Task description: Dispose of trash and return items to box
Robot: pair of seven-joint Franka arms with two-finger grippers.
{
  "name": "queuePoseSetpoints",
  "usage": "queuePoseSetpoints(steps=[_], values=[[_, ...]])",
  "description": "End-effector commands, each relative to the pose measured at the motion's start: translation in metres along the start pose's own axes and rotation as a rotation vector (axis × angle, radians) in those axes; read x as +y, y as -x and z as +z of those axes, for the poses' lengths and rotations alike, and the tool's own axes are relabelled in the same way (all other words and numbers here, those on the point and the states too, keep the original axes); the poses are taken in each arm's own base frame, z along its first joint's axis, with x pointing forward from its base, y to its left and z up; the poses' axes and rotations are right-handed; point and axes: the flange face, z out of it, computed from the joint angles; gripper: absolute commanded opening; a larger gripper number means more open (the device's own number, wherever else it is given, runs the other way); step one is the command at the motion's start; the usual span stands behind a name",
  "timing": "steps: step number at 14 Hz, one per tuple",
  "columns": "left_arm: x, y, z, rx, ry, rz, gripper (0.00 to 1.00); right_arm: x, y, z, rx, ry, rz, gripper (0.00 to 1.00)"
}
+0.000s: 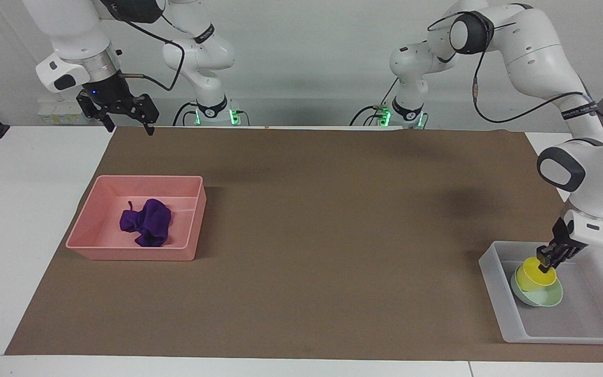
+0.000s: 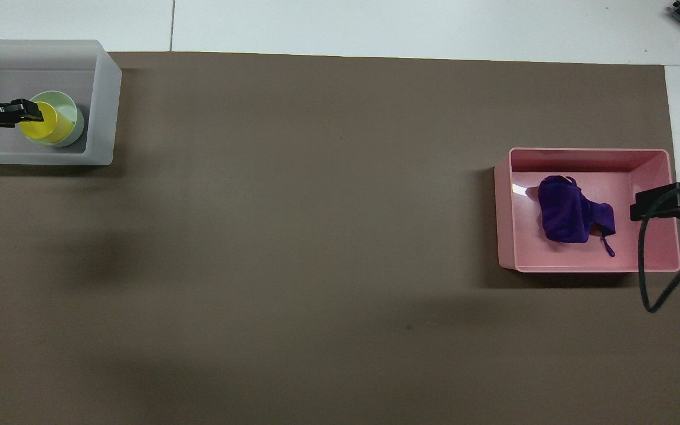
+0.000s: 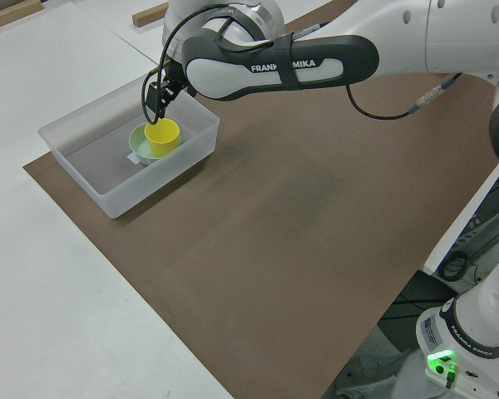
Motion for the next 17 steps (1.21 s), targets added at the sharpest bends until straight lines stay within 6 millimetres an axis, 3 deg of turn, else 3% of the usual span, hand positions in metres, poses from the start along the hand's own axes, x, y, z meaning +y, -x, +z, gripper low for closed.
queuePoseSetpoints(steps=[1,5,7,11,12,14,17], values=[[0.049,0.041,-0.031,-0.070,0.024,0.083,1.00,0.001,0.007,-0.001,0.019,0.001,-0.009,1.00],[0.092,0.087,-0.080,-0.120,0.035,0.156,1.00,0.001,0.007,0.000,0.017,0.001,-0.009,1.00],[0.110,0.097,-0.103,-0.164,0.017,0.210,1.00,0.001,0.007,0.000,0.017,0.001,-0.011,1.00],[0.126,0.080,-0.156,-0.201,0.018,0.239,1.00,0.002,0.007,0.000,0.017,0.000,-0.012,1.00],[0.135,0.070,-0.162,-0.210,0.018,0.257,1.00,0.001,0.007,0.000,0.017,0.001,-0.014,1.00],[0.136,0.056,-0.175,-0.232,-0.015,0.271,1.00,0.002,0.007,0.000,0.017,0.001,-0.015,1.00],[0.144,0.054,-0.181,-0.251,-0.015,0.276,1.00,0.002,0.007,0.000,0.017,0.001,-0.017,1.00]])
